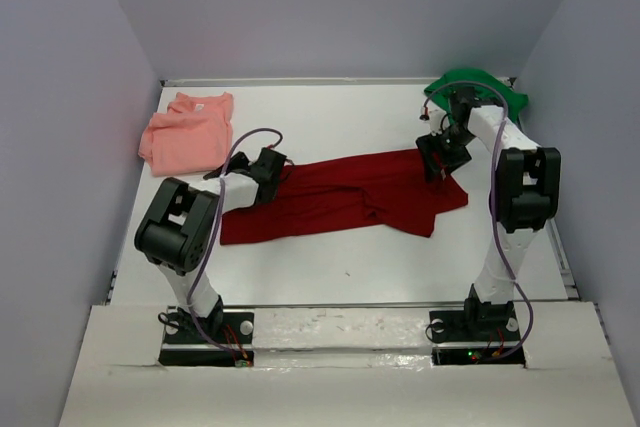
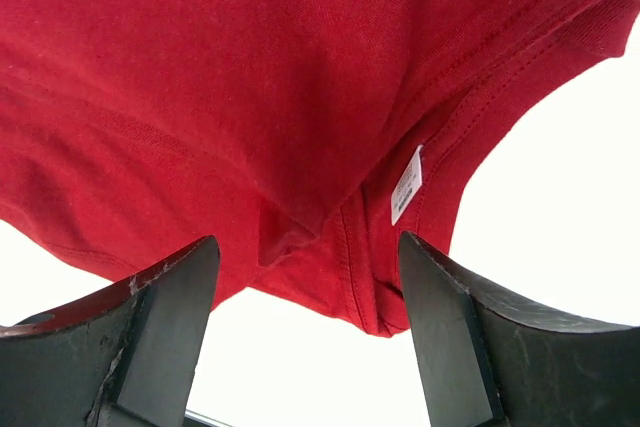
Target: Fold and stack the t-shirts
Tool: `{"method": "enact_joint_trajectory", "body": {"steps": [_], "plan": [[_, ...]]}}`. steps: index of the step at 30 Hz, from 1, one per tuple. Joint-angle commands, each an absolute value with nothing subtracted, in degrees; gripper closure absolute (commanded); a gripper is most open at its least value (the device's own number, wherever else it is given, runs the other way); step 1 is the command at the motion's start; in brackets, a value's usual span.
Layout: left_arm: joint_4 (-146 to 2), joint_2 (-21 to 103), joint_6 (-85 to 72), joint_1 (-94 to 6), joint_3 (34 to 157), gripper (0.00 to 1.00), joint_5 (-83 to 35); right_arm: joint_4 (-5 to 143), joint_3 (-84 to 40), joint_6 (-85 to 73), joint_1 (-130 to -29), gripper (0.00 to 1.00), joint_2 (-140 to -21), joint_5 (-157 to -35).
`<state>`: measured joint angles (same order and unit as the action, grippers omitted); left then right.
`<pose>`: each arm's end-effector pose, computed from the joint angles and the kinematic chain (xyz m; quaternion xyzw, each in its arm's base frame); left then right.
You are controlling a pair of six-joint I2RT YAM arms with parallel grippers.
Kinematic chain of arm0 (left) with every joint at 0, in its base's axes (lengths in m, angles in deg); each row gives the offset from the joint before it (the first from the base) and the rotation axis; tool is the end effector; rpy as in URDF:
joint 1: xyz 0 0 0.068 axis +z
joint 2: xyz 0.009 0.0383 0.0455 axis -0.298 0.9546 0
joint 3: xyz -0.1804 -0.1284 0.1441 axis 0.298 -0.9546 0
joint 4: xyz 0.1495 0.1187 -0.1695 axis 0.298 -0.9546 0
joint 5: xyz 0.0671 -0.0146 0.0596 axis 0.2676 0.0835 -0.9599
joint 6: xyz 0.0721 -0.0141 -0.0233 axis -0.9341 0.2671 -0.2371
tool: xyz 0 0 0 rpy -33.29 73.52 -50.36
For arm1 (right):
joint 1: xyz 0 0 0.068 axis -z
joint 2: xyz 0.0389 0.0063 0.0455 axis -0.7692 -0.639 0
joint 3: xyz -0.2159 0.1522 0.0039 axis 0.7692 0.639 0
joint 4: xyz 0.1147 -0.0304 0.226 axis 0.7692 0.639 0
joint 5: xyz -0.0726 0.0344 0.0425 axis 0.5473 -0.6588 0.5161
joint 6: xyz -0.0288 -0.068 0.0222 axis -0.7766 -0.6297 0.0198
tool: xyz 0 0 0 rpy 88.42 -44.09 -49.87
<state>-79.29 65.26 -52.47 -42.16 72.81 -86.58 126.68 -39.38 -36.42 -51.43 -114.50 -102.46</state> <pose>0.3175 -0.0882 0.1279 0.3018 0.8056 0.4566 0.2268 0.3943 0.0236 0.1726 -0.2198 0.9648 0.1019 0.1018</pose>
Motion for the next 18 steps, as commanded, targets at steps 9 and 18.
{"method": "enact_joint_trajectory", "body": {"steps": [9,18], "plan": [[-86.38,56.31,-52.62,-42.48,79.12,0.3,-93.23,127.07,-41.34,-37.63,-51.07,0.22,-110.14,-104.06],[-94.54,56.83,-43.22,-41.25,86.93,0.3,-60.14,125.49,-38.53,-36.14,-51.07,0.23,-108.64,-105.29]]}}
